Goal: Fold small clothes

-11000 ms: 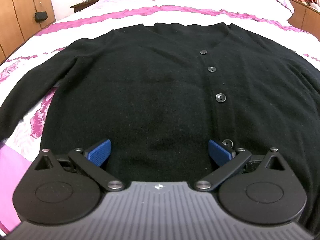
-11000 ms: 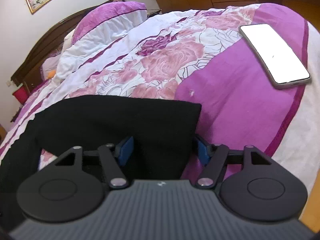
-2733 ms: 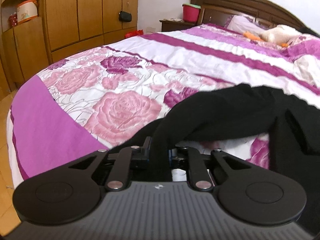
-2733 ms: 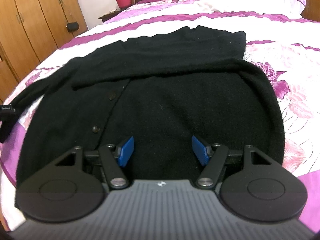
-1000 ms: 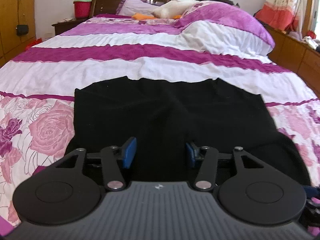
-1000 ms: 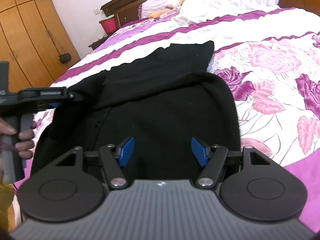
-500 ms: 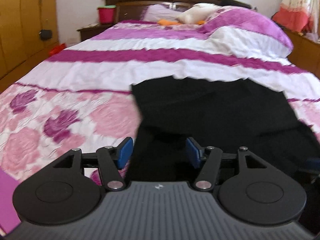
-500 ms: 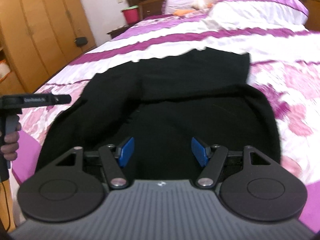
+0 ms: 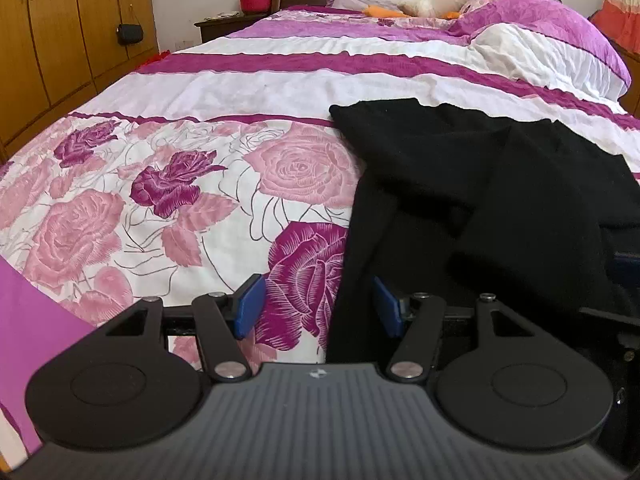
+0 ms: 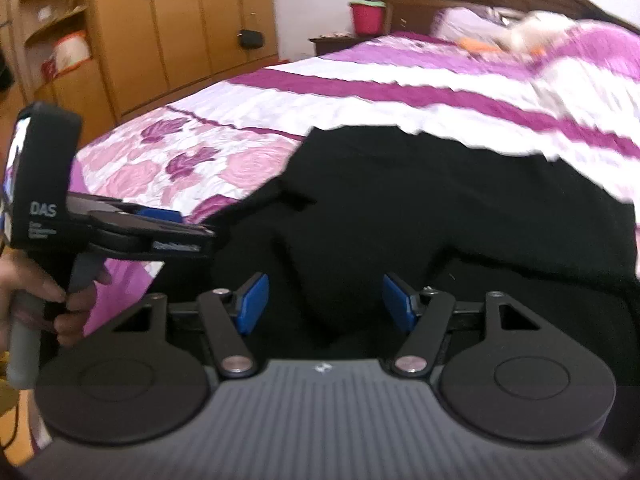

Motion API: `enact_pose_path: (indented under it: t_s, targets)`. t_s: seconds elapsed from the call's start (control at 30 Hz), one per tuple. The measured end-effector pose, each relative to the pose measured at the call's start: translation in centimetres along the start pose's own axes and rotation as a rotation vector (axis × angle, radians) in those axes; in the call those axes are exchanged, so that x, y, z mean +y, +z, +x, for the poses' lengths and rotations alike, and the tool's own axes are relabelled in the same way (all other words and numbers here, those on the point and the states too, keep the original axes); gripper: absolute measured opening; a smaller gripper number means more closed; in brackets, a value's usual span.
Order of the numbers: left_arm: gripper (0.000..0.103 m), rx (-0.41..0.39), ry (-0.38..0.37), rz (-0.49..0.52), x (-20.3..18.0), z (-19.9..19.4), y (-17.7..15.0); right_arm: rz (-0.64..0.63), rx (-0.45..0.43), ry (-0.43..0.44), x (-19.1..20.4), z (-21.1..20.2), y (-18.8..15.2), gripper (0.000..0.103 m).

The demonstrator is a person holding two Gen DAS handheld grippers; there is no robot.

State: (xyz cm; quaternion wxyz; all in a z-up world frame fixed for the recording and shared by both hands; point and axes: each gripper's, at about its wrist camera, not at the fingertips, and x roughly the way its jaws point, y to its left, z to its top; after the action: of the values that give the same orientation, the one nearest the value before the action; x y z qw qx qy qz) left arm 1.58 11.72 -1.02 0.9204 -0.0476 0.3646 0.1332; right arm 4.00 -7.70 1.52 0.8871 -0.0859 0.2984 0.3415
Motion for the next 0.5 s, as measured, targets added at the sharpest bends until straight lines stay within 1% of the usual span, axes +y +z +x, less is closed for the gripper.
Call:
enact_pose_path:
  t_s: [0.07, 0.13, 0.27, 0.4, 0.47, 0.5]
  targets:
    - [0.065, 0.002, -0.01, -0.009, 0.2, 0.1, 0.0, -0.045, -0.018, 0.0, 0.7, 0.3, 0.3, 0.065]
    - [0.066, 0.004, -0.021, -0.018, 0.5, 0.2, -0.1, -0.081, -0.014, 0.01, 1.2, 0.8, 0.4, 0.065]
    - [0.067, 0.006, -0.035, -0.035, 0.9, 0.2, -0.1, -0.102, 0.03, 0.004, 1.7, 2.6, 0.5, 0.065]
    - [0.068, 0.005, -0.041, -0.039, 1.1, 0.3, -0.2, -0.104, 0.068, -0.028, 1.6, 4.7, 0.1, 0.063]
    - [0.069, 0.005, -0.044, -0.041, 1.2, 0.3, -0.2, -0.11, 0.059, -0.065, 1.5, 5.5, -0.3, 0.05]
    - [0.069, 0.006, -0.045, -0.041, 1.2, 0.4, -0.2, -0.118, 0.052, -0.081, 1.5, 5.7, -0.5, 0.046]
